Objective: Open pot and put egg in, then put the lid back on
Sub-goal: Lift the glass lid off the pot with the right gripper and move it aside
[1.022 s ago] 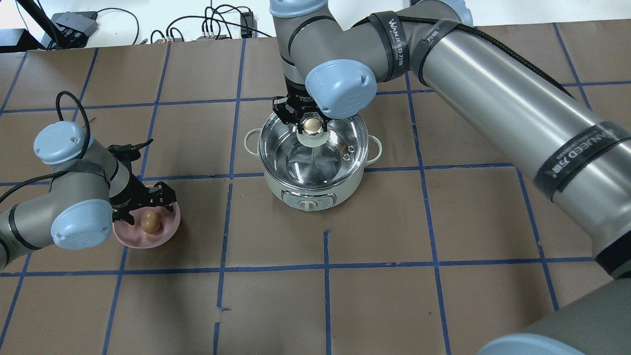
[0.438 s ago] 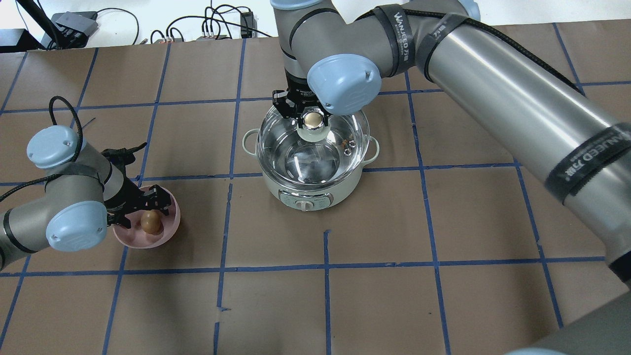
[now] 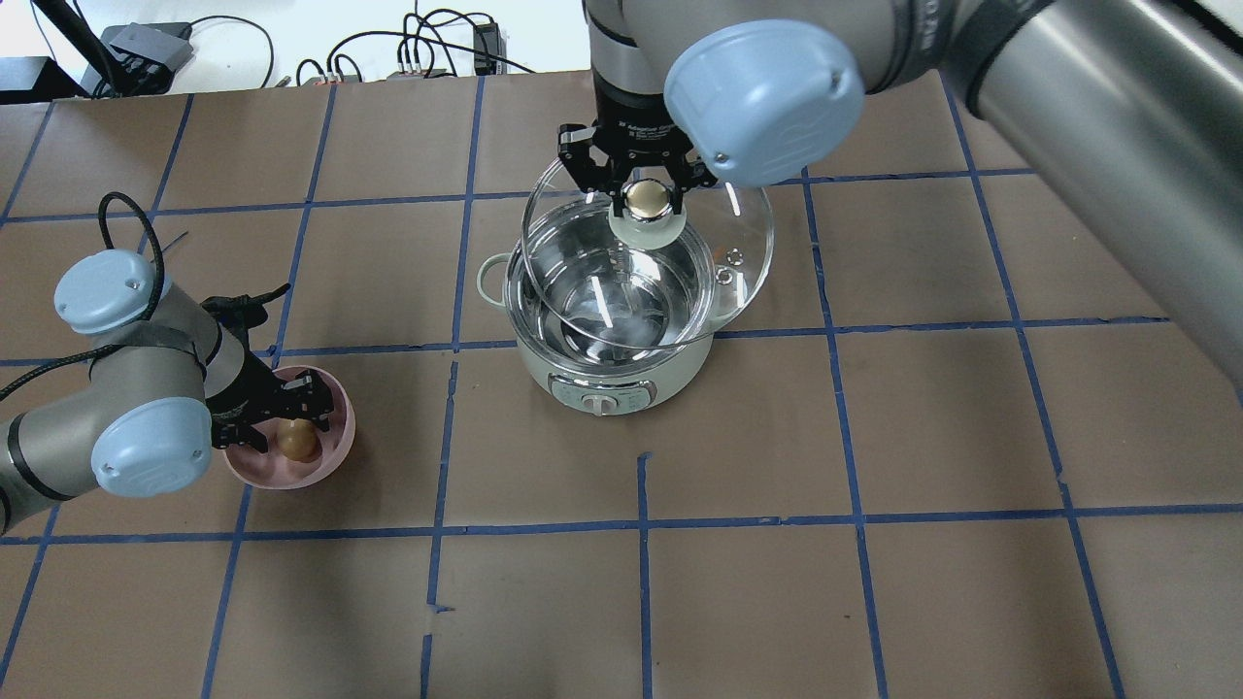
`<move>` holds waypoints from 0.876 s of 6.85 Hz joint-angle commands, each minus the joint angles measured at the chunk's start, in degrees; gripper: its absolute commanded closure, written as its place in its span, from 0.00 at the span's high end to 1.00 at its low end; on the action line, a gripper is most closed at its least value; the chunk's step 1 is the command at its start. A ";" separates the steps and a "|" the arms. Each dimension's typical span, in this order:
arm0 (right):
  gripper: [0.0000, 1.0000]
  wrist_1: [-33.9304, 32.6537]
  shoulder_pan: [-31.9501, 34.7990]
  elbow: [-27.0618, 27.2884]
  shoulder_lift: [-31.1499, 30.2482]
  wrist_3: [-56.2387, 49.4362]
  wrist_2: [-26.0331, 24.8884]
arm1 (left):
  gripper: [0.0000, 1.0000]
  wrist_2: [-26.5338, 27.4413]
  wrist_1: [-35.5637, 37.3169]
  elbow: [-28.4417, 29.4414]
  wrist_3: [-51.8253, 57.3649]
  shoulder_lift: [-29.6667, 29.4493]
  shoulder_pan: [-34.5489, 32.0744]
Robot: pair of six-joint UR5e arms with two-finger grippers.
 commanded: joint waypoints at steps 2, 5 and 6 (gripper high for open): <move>0.27 13.62 -11.15 1.42 -9.51 -4.82 2.76 | 0.74 0.09 -0.09 -0.53 -0.02 -0.09 0.00; 0.25 13.99 -15.22 2.31 -10.91 -19.66 -2.72 | 0.46 0.26 -0.09 -0.45 -0.02 -0.18 0.00; 0.26 13.91 -15.23 2.39 -11.18 -19.86 -2.67 | 0.36 0.09 -0.09 -0.45 -0.02 -0.18 0.00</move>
